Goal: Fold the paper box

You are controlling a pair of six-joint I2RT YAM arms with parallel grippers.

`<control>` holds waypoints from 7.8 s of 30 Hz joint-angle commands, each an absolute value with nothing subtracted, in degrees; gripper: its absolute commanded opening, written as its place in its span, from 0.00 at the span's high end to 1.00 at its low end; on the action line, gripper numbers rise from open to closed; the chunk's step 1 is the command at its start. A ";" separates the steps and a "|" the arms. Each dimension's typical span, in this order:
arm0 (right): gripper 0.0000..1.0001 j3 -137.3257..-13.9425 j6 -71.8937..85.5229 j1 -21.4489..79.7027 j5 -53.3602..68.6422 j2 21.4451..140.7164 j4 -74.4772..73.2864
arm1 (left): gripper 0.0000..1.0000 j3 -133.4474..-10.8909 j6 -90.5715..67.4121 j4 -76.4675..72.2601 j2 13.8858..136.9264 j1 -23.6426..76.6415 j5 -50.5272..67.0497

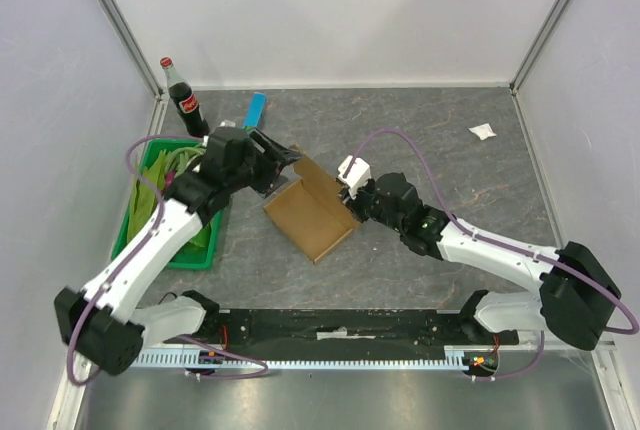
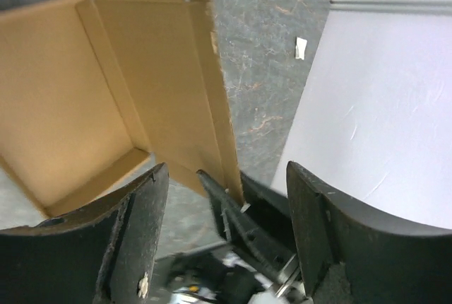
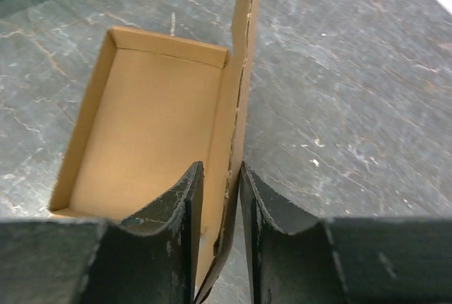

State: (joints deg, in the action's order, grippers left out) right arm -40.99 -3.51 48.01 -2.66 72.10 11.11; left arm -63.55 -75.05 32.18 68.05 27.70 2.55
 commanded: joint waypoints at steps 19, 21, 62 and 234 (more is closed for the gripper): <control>0.99 -57.48 -27.48 38.07 13.25 80.77 -7.37 | 0.27 -60.29 -21.19 26.55 54.40 27.42 1.31; 1.00 -59.32 -29.17 33.33 20.34 81.12 -9.39 | 0.26 -60.21 -19.09 26.02 56.24 27.42 1.58; 1.00 -64.51 -33.31 22.32 42.72 82.62 -16.17 | 0.74 -54.05 19.77 1.06 74.88 27.42 15.30; 0.83 -47.98 31.40 48.33 -12.74 76.80 -0.45 | 0.98 -56.08 10.54 0.97 78.84 39.55 -11.33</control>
State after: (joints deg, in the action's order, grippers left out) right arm -46.22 33.41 45.52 -4.60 70.81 -12.16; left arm -56.16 8.25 2.46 79.77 38.48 -10.44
